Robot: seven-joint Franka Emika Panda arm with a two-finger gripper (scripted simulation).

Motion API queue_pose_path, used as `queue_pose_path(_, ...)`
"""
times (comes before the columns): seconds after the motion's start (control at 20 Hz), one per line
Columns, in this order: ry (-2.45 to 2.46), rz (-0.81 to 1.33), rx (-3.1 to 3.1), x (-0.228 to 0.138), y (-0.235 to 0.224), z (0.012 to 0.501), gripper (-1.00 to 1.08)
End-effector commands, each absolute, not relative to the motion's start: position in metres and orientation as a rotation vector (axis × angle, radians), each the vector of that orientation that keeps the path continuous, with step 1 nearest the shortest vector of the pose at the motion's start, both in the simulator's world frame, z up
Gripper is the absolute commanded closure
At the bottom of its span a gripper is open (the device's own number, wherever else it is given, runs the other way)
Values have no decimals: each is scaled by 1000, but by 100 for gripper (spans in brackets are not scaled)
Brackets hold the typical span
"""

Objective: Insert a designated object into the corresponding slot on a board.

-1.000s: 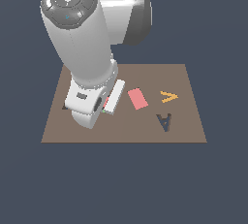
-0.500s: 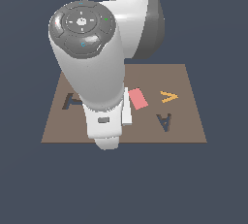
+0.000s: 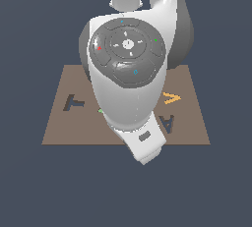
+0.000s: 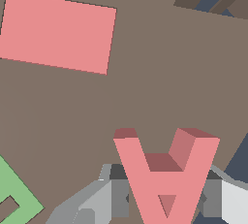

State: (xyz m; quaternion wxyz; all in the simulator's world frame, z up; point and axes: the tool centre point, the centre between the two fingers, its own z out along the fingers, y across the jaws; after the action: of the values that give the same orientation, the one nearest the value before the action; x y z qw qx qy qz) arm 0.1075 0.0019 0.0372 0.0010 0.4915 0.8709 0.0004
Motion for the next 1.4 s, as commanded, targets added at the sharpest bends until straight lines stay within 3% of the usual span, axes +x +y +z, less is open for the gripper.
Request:
queue_pose_path(0.0, 2818, 2, 1384, 113, 16, 38, 108)
queue_pose_path(0.75, 3103, 1, 479, 112, 94, 40, 108)
queue_pose_path(1.35, 3140, 1, 51, 95, 126, 40, 108)
